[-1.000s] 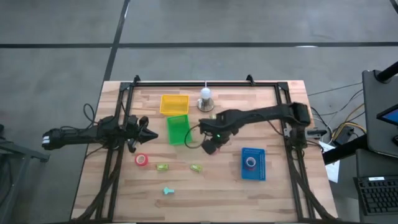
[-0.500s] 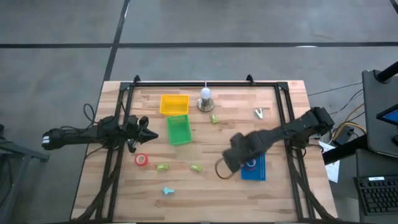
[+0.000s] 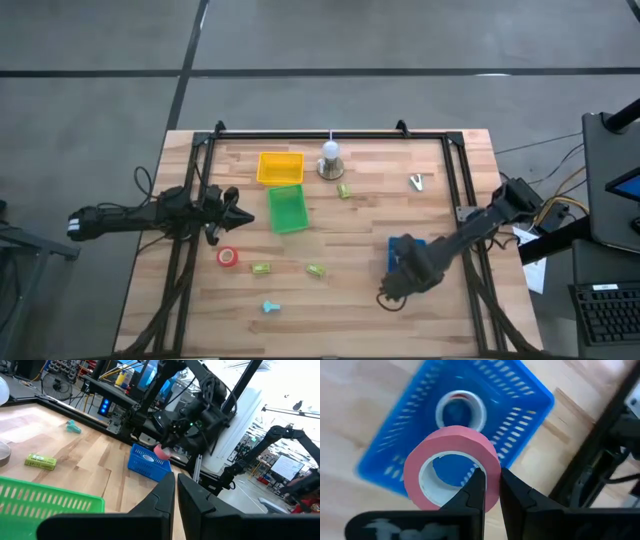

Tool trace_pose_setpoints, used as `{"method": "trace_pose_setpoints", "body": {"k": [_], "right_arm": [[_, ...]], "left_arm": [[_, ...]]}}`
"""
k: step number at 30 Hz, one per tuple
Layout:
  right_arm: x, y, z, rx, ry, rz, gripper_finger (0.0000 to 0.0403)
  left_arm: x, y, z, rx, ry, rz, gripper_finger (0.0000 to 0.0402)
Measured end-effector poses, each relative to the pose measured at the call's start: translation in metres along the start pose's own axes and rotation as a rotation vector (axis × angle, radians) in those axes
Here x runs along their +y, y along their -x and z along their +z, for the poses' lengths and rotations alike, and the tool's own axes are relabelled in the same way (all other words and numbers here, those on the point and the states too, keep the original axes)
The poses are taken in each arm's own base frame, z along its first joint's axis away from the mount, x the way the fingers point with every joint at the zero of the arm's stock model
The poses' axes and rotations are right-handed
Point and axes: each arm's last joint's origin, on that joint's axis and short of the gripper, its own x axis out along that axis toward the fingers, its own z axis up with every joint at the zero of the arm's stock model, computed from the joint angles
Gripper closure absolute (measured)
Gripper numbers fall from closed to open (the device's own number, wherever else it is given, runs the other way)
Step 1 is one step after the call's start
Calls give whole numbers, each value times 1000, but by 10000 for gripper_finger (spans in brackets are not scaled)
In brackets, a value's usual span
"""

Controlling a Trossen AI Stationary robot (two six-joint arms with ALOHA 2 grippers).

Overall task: Pick and place Stapler, Stapler remover, tape
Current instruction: Put the pink tape into the blue bin

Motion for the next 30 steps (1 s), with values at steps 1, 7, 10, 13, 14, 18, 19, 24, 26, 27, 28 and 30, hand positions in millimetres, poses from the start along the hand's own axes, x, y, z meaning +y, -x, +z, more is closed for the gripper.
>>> {"method": "trace_pose_setpoints", "body": {"k": [1,7,10,13,14,18,19,24,26,27,28,30], "right_arm": [[-1,-3,-1,-4,-6,-10,374],[4,-22,-3,-12,42,27,374],[6,-27,-3,-16,67,62,374],[5,-33,-3,-37,36,48,374],[5,-35,-3,-40,27,43,374],[4,-37,-3,-44,23,38,374],[4,-37,-3,-44,24,40,374],[6,-34,-2,-75,-22,55,371],[7,-33,-1,-85,-31,59,359],[7,-33,-1,-87,-28,61,350],[8,-32,-2,-87,-20,65,340],[9,-30,-3,-87,-12,76,317]], "left_arm": [[0,0,0,0,0,0,378],[0,0,0,0,0,0,378],[0,0,0,1,0,0,378],[0,0,0,1,0,0,378],[0,0,0,0,0,1,378],[0,0,0,1,0,1,378],[0,0,0,1,0,0,378],[0,0,0,0,0,0,378],[0,0,0,1,0,0,378],[0,0,0,0,0,0,378],[0,0,0,1,0,0,378],[0,0,0,0,0,0,378]]}}
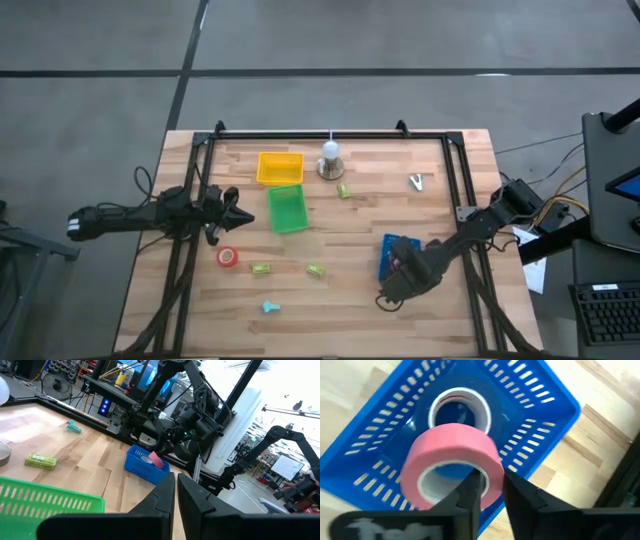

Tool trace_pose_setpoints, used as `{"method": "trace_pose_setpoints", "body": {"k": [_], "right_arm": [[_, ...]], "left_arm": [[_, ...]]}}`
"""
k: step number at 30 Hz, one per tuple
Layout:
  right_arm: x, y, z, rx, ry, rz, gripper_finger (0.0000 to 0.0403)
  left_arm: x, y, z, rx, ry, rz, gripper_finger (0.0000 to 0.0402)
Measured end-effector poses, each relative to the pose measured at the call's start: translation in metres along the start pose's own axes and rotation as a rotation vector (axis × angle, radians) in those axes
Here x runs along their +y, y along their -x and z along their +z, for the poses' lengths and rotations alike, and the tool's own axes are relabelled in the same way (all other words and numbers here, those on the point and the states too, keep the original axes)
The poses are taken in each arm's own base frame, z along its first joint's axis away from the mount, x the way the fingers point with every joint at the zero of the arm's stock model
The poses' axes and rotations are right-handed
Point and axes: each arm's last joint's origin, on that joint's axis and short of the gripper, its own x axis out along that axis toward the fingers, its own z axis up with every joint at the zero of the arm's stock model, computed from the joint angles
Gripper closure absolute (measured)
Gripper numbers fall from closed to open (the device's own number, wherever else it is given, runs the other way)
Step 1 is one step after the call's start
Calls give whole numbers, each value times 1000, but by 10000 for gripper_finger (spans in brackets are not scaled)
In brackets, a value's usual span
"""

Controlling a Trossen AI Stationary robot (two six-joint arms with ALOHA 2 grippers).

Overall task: Pick and place Stapler, Stapler remover, tape
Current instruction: Put the pink tape into the blue bin

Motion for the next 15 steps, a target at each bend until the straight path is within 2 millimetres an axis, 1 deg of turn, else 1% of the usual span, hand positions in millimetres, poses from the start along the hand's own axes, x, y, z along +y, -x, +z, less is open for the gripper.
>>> {"method": "trace_pose_setpoints", "body": {"k": [5,8,12,15], "right_arm": [[3,7,-1,-21,18,27,261],[5,15,0,-39,19,54,234],[9,30,3,-87,38,111,211],[9,30,3,-97,42,103,202]], "left_arm": [[0,0,0,0,0,0,378],[0,0,0,-1,0,0,378],[0,0,0,0,0,0,378],[0,0,0,-1,0,0,378]]}}
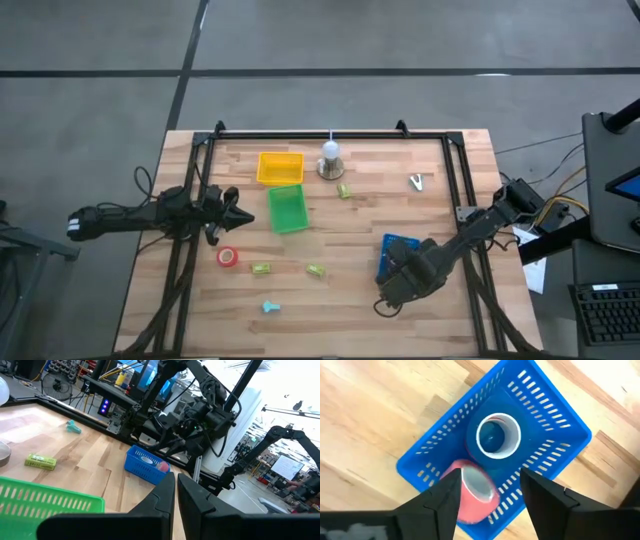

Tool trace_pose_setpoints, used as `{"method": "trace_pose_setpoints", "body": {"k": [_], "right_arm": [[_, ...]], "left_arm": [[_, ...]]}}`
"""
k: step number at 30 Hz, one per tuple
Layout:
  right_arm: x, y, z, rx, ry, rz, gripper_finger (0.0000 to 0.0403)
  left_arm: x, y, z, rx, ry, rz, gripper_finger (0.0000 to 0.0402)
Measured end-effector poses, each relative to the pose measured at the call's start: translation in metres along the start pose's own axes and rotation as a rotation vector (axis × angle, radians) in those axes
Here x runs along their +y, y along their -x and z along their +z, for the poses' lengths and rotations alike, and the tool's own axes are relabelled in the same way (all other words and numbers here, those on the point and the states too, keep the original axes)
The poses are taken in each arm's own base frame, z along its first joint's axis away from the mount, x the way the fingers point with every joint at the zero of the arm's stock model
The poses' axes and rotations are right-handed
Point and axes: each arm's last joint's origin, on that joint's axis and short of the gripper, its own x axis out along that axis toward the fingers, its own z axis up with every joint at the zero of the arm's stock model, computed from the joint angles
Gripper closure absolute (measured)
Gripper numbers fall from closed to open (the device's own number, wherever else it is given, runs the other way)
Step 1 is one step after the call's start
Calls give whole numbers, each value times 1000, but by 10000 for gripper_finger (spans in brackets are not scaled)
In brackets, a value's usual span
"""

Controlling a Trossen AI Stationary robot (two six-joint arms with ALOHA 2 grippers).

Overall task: Pick and place Stapler, Stapler remover, tape
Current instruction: Put the pink tape into the blue bin, then put the light blue staple remover into the green bin

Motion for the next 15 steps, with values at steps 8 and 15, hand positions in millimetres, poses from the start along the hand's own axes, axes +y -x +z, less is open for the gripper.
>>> {"method": "trace_pose_setpoints", "body": {"k": [8,15], "right_arm": [[6,13,6,-45,-30,61,200],[26,28,36,-101,-30,254,200]], "left_arm": [[0,0,0,0,0,0,378],[0,0,0,0,0,0,378]]}}
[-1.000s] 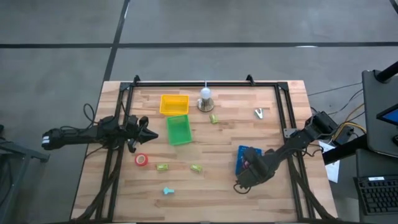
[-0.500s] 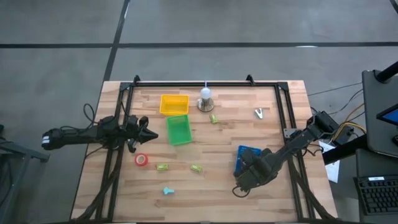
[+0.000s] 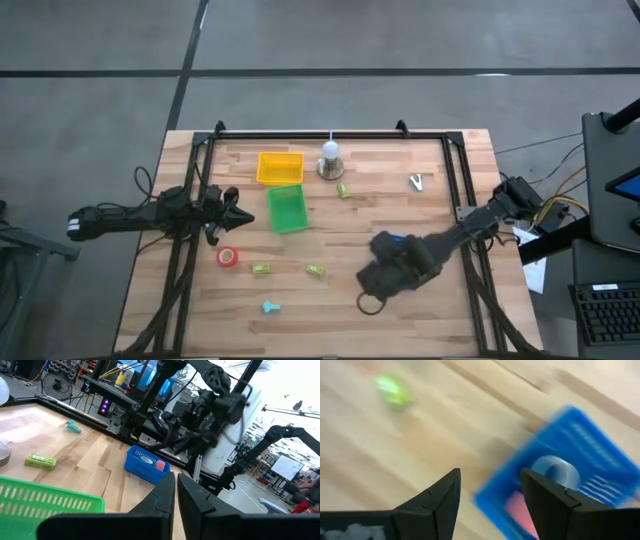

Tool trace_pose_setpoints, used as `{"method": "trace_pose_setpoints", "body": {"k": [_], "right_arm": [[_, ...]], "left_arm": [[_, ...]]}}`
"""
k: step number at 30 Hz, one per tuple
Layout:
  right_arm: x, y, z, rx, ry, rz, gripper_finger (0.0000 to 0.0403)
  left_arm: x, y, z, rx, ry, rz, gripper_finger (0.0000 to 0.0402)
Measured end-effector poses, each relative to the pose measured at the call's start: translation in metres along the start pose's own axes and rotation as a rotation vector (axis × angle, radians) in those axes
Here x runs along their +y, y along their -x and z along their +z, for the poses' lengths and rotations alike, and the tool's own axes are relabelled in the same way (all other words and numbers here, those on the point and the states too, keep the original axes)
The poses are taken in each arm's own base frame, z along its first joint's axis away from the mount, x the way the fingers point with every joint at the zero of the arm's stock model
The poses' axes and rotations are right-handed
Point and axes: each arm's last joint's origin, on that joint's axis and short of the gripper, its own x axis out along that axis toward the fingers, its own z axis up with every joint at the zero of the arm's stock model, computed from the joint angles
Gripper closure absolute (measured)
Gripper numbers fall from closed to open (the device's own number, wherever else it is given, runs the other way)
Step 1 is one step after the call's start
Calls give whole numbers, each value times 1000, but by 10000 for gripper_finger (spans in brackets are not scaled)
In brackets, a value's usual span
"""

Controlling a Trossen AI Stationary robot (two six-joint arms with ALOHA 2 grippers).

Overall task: Pick and place Stapler, Stapler remover, tape
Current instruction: Put the light blue staple remover into the green bin

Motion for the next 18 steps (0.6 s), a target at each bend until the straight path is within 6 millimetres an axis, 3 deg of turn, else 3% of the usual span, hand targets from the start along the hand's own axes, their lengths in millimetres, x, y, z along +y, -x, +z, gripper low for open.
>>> {"method": "trace_pose_setpoints", "body": {"k": [3,7,14,18], "right_arm": [[14,-2,17,-29,9,120,200],[17,-6,37,-52,-69,169,200],[6,2,47,-48,-61,147,204],[-10,1,68,-47,-127,72,213]], "left_arm": [[0,0,0,0,0,0,378],[0,0,0,0,0,0,378],[0,0,0,0,0,0,378],[0,0,0,0,0,-1,378]]}}
